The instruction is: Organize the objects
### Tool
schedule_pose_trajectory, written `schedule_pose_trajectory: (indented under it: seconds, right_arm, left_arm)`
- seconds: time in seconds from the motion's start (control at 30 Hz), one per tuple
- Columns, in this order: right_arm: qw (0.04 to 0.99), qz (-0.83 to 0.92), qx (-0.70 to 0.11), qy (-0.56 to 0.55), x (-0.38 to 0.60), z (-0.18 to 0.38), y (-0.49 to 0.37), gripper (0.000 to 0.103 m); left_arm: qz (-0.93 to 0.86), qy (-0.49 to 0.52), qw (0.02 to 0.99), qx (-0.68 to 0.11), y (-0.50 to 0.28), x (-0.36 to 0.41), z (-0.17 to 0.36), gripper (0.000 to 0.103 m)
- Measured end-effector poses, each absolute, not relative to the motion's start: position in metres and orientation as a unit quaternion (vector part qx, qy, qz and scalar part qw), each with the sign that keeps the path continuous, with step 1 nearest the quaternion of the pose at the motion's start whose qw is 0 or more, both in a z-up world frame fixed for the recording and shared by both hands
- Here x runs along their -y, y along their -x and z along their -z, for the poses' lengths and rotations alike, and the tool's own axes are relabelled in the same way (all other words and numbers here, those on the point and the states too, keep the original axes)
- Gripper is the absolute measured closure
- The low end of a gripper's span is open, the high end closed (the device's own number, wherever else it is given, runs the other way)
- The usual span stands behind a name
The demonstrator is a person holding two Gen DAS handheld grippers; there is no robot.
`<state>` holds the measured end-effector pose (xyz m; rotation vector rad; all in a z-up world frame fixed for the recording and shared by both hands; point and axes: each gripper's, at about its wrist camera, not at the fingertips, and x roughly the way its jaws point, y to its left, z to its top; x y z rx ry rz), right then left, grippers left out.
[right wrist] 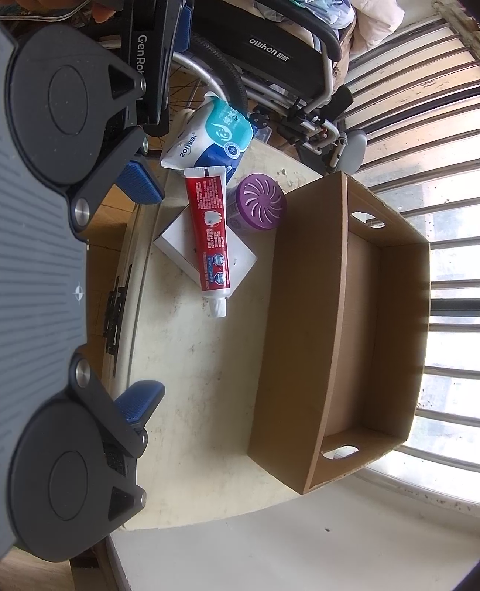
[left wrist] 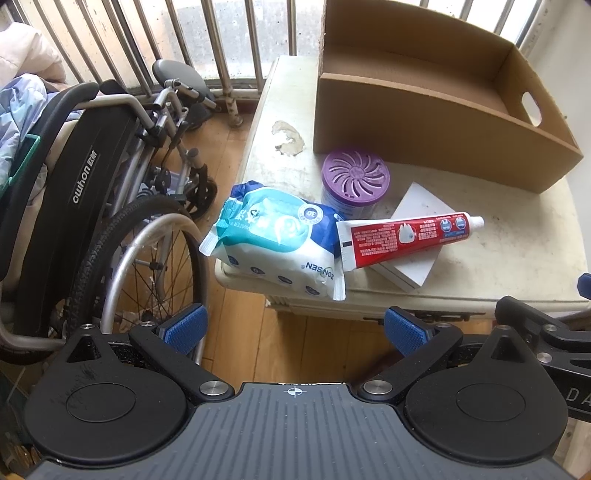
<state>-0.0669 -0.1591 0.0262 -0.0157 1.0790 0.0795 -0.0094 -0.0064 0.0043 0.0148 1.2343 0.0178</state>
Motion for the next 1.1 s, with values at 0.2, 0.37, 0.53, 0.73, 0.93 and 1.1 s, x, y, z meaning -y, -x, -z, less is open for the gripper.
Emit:
schedule_pose_trajectory:
  seconds: [0.2, 0.37, 0.53, 0.73, 0.93, 1.1]
  right_arm:
    - [0.857, -0.037, -0.513, 0.008, 0.159, -0.026, 0.066, 0.0]
    - [0.857, -0.038, -0.513, 0.008, 0.159, -0.027, 0.066, 0.0]
    - [0.858, -0.037, -0.513, 0.008, 0.16, -0.027, 0.066, 0.0]
    - [0.859, -0.036, -0.51, 0.008, 0.161, -0.031, 0.066, 0.0]
    - [0.864, -0.029, -0.502, 0.01, 0.165, -0.046, 0.066, 0.0]
    - [0.873, -0.017, -0.487, 0.016, 0.169, -0.075, 0.064, 0.0]
  left_arm:
    - [-0.009, -0.006, 0.816, -0.578, 0.01, 0.005, -0.006, 0.001]
    - [-0.011, -0.005, 0.816, -0.578, 0.009, 0.004, -0.007, 0.001]
    - [-0.011, -0.006, 0.816, -0.578, 0.009, 0.004, -0.008, 0.001]
    - [-0.012, -0.008, 0.816, -0.578, 0.007, 0.006, -0.011, 0.001]
    - [-0.012, -0.005, 0.818, -0.574, 0.004, 0.008, -0.024, 0.001]
    - [-0.001, 0.014, 0.825, -0.565, 0.001, 0.007, -0.049, 0.001]
